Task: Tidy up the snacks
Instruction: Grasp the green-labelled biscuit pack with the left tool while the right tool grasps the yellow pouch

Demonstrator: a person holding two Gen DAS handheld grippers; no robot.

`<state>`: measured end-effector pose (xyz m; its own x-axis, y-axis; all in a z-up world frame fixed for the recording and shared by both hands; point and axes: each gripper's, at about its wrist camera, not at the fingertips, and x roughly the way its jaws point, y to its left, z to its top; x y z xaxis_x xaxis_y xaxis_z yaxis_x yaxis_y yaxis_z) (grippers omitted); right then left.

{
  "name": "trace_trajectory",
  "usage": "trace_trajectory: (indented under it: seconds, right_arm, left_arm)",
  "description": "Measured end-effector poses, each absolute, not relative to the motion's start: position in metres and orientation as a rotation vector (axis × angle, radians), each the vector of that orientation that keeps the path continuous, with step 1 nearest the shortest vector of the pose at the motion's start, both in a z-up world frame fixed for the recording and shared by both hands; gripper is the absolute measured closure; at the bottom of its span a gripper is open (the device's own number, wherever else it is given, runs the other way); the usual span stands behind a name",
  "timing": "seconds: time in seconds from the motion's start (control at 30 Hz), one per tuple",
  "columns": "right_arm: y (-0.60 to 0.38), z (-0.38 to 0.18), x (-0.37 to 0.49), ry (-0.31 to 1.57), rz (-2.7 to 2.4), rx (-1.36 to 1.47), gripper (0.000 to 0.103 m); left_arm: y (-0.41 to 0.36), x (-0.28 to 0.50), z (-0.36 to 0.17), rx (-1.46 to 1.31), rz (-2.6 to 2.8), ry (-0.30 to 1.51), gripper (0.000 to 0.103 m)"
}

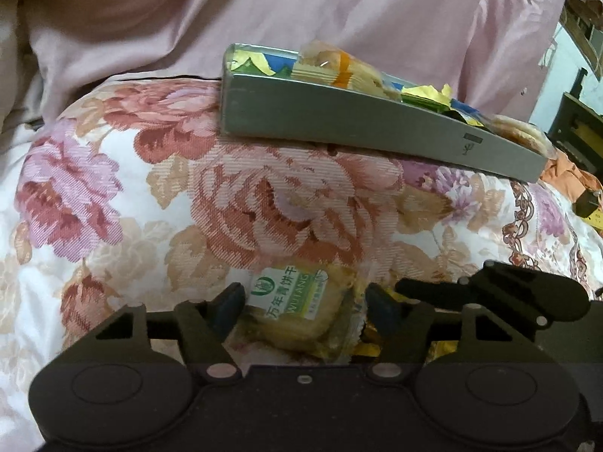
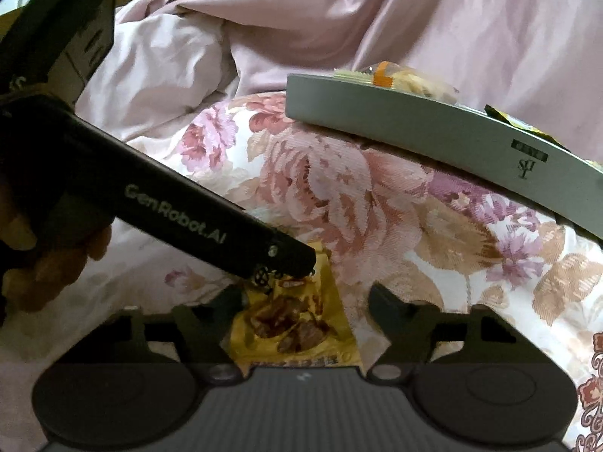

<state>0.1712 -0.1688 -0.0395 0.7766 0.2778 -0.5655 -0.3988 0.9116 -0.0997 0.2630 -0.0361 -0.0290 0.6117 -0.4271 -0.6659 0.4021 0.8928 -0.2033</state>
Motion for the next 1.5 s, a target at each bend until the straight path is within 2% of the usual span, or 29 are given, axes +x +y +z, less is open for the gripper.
trace_trajectory:
  seconds: [0.03,0.23,0.63,0.73,1.0,1.13,1.23,1.4,1.5]
  right_arm:
    - [-0.169,-0.039,0.170,0.572,0.371,-0.222,0.037]
    - [-0.171,-0.036,0.158,0.578,0.351,-0.234,0.044]
    - [-0.187,-0.032,0.115,0.668,0.281,-0.184,0.045]
    - [-0.188,-0.030,0.101,0.683,0.278,-0.181,0.045]
    - [-0.192,-0.031,0.083,0.667,0.271,-0.172,0.038]
    - [-0.191,-0.036,0.084,0.650,0.265,-0.199,0.023]
    - [-0.191,-0.040,0.085,0.637,0.267,-0.215,0.018]
    - [-0.195,-0.044,0.089,0.642,0.283,-0.180,0.017]
    - [-0.195,-0.044,0.089,0.640,0.297,-0.177,0.022]
  left_arm:
    - [-0.036,0.262,-0.028,-0.039,-0.472,0.778,0.036]
    - [-0.029,0.245,-0.026,-0.048,-0.413,0.798,0.040]
    - [-0.028,0.177,-0.028,-0.077,-0.376,0.842,0.040]
    - [-0.029,0.162,-0.030,-0.078,-0.363,0.848,0.037]
    - [-0.037,0.154,-0.032,-0.042,-0.353,0.837,0.029]
    - [-0.039,0.153,-0.036,-0.028,-0.367,0.825,0.024]
    - [-0.041,0.151,-0.037,-0.011,-0.372,0.814,0.022]
    - [-0.042,0.148,-0.037,0.012,-0.370,0.801,0.029]
    - [-0.043,0.147,-0.037,0.022,-0.373,0.799,0.030]
